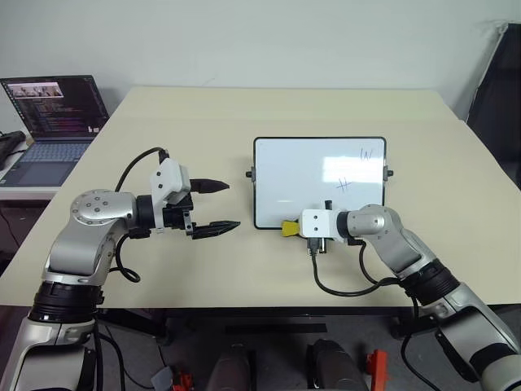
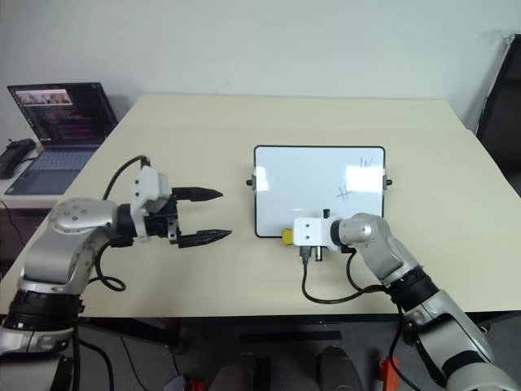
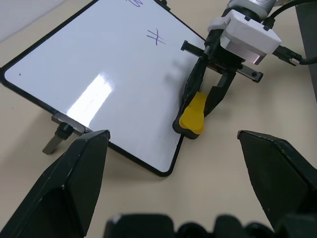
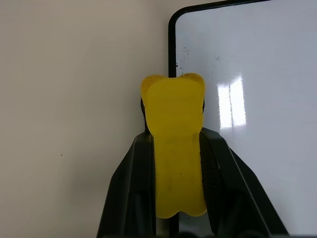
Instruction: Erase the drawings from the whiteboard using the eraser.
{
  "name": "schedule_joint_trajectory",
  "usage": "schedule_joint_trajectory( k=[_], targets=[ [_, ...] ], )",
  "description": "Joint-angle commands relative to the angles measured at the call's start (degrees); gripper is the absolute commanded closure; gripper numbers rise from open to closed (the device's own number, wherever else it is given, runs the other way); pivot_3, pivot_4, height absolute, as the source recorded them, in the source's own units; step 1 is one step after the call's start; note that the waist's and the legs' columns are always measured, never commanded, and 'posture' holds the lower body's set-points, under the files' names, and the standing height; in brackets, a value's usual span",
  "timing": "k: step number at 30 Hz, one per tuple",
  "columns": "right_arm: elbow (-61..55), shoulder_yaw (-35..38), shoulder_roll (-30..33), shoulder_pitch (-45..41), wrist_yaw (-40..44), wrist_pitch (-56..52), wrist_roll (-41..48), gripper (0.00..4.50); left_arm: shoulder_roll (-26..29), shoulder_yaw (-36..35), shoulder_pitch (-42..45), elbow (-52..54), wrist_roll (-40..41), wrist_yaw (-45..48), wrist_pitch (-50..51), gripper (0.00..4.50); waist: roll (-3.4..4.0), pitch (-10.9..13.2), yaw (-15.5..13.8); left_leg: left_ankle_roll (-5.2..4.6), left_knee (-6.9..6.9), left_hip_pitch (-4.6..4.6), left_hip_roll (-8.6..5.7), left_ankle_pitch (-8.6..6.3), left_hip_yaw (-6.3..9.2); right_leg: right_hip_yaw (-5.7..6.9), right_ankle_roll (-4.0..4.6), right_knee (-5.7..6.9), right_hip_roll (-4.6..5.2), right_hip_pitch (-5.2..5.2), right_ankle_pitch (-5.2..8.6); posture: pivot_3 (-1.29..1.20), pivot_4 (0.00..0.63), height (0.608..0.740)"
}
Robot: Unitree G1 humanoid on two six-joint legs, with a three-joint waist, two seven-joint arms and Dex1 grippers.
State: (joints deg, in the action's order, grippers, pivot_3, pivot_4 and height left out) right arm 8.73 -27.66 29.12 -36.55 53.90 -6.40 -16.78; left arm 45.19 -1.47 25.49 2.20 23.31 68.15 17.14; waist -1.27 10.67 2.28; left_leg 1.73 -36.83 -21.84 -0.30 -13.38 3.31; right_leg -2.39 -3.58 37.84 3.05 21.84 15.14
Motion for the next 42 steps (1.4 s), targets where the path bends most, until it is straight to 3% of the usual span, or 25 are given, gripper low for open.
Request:
schedule_joint_trajectory(
  k=[1, 5, 7, 10, 14, 19, 25, 29, 42],
  targets=[
    [-2.1, 3.1, 2.0, 2.0, 2.1, -4.4, 2.2, 3.65, 0.0, -0.1, 1.3, 0.8, 0.1, 0.1, -0.2, 0.0, 0.0, 0.0, -0.4, 0.01, 0.02, -0.05, 0.0, 0.0, 0.01, 0.01, -0.02, -0.05, 0.0, 0.02, 0.0, 0.0, 0.15, 0.74],
    [-17.5, 17.5, 3.5, -1.5, 6.2, -17.9, 17.0, 3.65, -0.2, -0.1, 2.3, 0.6, 0.2, 0.1, -0.1, 0.0, 0.11, 0.2, -0.6, 0.02, -0.05, -0.75, -0.02, -0.01, 0.1, 0.05, -0.16, -0.03, 0.02, 0.56, -0.32, 0.0, 0.15, 0.74],
    [-22.5, 25.1, 7.6, -3.1, 8.0, -23.6, 23.3, 3.65, -0.3, -0.1, 2.9, 0.4, 0.2, 0.1, -0.1, 0.0, 0.13, 0.2, -0.7, 0.03, -0.11, -1.32, -0.05, 0.0, 0.22, -0.02, -0.2, 0.09, 0.04, 1.22, -0.44, 0.0, 0.15, 0.74],
    [-22.8, 32.1, 19.1, 0.9, 10.3, -23.9, 23.4, 3.65, -0.4, 0.2, 3.9, -0.2, -0.1, 0.3, -0.7, 0.0, 0.09, 0.2, -1.3, 0.06, -0.09, -1.59, -0.13, -0.03, 0.34, 0.18, -0.23, -0.01, 0.09, 1.4, -0.44, 0.0, 0.15, 0.74],
    [-18.0, 39.3, 29.1, 10.2, 10.4, -20.3, 22.1, 3.65, -0.5, 0.7, 5.1, -1.3, -0.5, 0.5, -1.2, 0.0, -0.05, 0.1, -1.3, 0.19, 0.05, -1.62, -0.08, -0.22, 0.16, 0.22, -0.18, -0.21, 0.07, 1.36, -0.17, 0.0, 0.15, 0.74],
    [-15.9, 47.3, 34.1, 19.2, 10.2, -18.1, 23.8, 3.65, -0.6, 1.1, 6.4, -2.6, -1.1, 1.0, -1.9, 0.0, 0.2, 0.3, -0.5, 0.17, 0.04, -1.67, -0.1, -0.23, -0.08, 0.01, -0.21, -0.13, 0.09, 1.48, -0.15, 0.0, 0.15, 0.74],
    [-18.7, 49.4, 35.3, 22.9, 10.7, -18.1, 26.2, 3.65, 0.1, 1.0, 6.8, -1.9, -1.2, 1.7, -1.5, 0.0, 0.2, 0.3, 0.1, 0.16, 0.0, -1.39, -0.02, -0.23, -0.13, -0.05, -0.2, 0.02, -0.01, 1.33, -0.12, 0.0, 0.15, 0.74],
    [-17.4, 45.5, 32.9, 16.0, 6.8, -17.1, 26.7, 3.65, -0.3, 1.7, 7.4, -2.2, -1.6, 1.7, -1.7, 0.0, 0.2, 0.3, 0.2, 0.17, -0.1, -1.39, -0.03, -0.22, -0.24, -0.15, -0.23, 0.05, 0.01, 1.34, -0.14, 0.0, 0.15, 0.74],
    [-15.0, 39.2, 31.1, 9.2, 4.9, -17.4, 27.4, 3.65, -0.4, 1.2, 7.1, -1.8, -2.7, 1.1, -2.2, 0.0, 0.2, 0.3, -0.4, 0.17, -0.07, -1.46, -0.05, -0.22, -0.18, -0.1, -0.23, 0.05, 0.03, 1.37, -0.15, 0.0, 0.15, 0.74]
  ],
)
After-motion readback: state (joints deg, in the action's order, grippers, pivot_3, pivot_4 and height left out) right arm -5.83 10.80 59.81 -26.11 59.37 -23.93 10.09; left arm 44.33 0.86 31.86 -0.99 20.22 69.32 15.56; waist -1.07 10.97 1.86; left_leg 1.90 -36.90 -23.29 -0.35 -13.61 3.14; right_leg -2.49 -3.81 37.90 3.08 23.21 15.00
